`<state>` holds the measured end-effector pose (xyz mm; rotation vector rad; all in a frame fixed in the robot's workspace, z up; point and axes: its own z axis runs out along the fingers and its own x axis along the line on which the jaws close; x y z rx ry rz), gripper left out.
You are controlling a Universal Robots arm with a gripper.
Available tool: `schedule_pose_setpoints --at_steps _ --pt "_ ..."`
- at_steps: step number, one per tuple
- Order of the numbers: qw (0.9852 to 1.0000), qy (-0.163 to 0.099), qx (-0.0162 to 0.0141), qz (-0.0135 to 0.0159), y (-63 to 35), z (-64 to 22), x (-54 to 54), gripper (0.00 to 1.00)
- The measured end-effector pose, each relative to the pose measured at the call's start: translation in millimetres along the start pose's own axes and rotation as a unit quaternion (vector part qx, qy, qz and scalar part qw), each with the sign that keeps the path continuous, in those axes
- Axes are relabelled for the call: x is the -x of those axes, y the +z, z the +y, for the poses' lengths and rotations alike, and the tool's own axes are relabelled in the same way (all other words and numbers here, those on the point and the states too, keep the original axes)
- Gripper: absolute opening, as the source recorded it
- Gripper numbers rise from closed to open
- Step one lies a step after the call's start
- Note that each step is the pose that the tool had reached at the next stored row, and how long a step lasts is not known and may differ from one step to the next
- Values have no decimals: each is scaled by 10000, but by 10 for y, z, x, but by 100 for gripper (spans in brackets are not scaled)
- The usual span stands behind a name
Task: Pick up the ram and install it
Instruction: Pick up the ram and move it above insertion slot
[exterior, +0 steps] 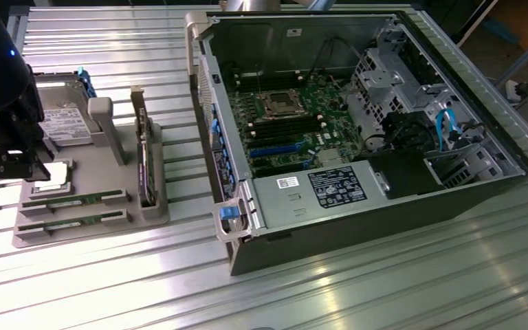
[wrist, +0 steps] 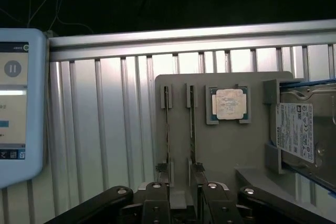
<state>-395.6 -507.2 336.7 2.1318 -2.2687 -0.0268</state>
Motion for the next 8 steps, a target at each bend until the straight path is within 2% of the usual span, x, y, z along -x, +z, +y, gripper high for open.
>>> schedule_pose_setpoints --at_steps 8 --pt "10000 0 0 0 119 -7 -60 30"
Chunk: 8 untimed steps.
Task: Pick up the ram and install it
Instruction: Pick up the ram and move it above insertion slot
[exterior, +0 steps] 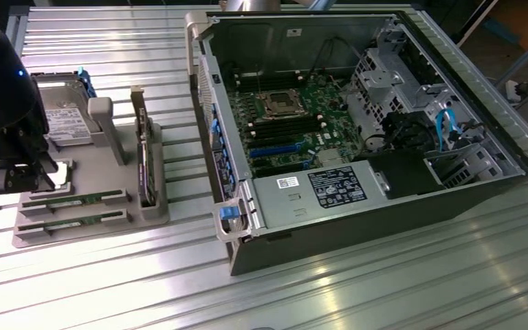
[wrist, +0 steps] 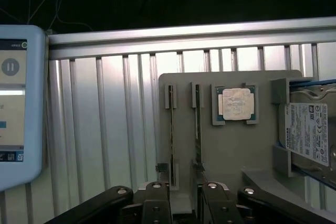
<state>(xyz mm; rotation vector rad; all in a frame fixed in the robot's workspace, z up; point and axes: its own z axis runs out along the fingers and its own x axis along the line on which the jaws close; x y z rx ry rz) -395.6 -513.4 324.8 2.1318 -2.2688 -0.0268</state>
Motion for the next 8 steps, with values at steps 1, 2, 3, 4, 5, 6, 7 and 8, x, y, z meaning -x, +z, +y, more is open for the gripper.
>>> schedule_pose_setpoints --at_steps 1,2,3,4,5,6,7,8 --pt "10000 0 0 0 11 -1 -5 30" --pt "10000 0 0 0 23 -2 -12 30" --pt "10000 0 0 0 34 -2 -18 30" --pt "10000 0 0 0 48 -3 -24 30" --pt "10000 0 0 0 60 -4 -30 30" --pt "10000 0 0 0 76 -5 -39 30" --pt "10000 0 0 0 91 -6 -46 30" --pt "10000 0 0 0 102 -7 -51 30"
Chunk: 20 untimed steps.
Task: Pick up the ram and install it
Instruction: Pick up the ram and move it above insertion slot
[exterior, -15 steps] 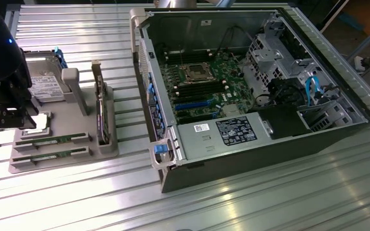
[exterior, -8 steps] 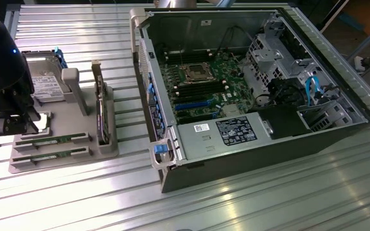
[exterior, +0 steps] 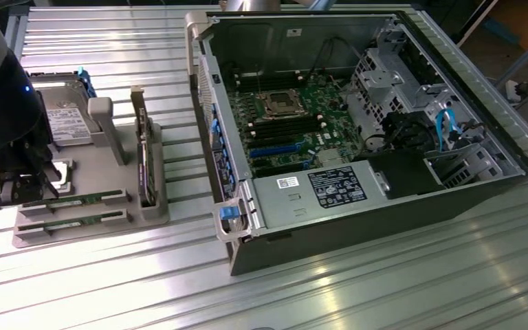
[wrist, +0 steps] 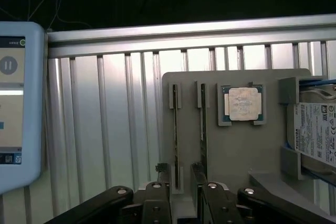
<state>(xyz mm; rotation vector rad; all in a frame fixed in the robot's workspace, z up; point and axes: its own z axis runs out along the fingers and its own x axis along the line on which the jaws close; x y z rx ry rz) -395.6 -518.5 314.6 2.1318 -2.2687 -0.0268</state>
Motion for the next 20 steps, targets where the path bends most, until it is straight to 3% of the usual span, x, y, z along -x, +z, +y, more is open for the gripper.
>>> schedule_pose_setpoints --at_steps 20 --pt "10000 0 0 0 210 -12 -94 30"
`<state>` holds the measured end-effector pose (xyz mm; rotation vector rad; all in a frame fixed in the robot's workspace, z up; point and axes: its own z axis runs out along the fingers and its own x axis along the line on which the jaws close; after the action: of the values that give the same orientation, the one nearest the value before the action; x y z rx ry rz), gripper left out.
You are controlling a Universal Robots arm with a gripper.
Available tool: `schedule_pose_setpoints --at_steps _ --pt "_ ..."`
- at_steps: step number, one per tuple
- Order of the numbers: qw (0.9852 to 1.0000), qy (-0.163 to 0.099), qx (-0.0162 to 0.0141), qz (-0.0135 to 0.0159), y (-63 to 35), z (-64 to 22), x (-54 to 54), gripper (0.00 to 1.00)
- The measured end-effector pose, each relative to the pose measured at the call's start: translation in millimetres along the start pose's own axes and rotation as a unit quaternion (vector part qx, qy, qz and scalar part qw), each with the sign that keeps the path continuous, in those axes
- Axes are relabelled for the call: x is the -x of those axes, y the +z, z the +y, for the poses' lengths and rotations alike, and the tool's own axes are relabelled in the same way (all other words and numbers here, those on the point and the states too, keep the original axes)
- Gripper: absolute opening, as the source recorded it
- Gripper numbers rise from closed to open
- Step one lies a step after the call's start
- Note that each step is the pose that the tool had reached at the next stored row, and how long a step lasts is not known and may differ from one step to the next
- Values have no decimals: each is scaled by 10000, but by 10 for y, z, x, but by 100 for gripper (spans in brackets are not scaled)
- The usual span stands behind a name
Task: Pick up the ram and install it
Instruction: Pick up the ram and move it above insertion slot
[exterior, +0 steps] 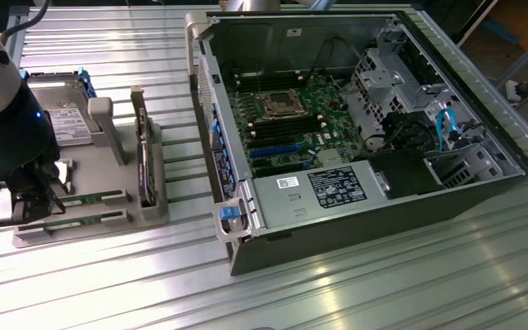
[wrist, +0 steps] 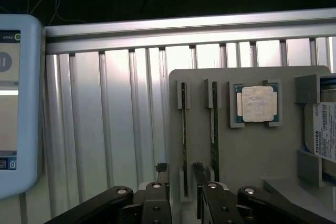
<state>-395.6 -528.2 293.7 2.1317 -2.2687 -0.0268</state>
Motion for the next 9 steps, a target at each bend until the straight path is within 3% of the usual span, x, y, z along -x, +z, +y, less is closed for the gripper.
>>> schedule_pose_setpoints --at_steps 9 --pt "10000 0 0 0 3 -1 0 30"
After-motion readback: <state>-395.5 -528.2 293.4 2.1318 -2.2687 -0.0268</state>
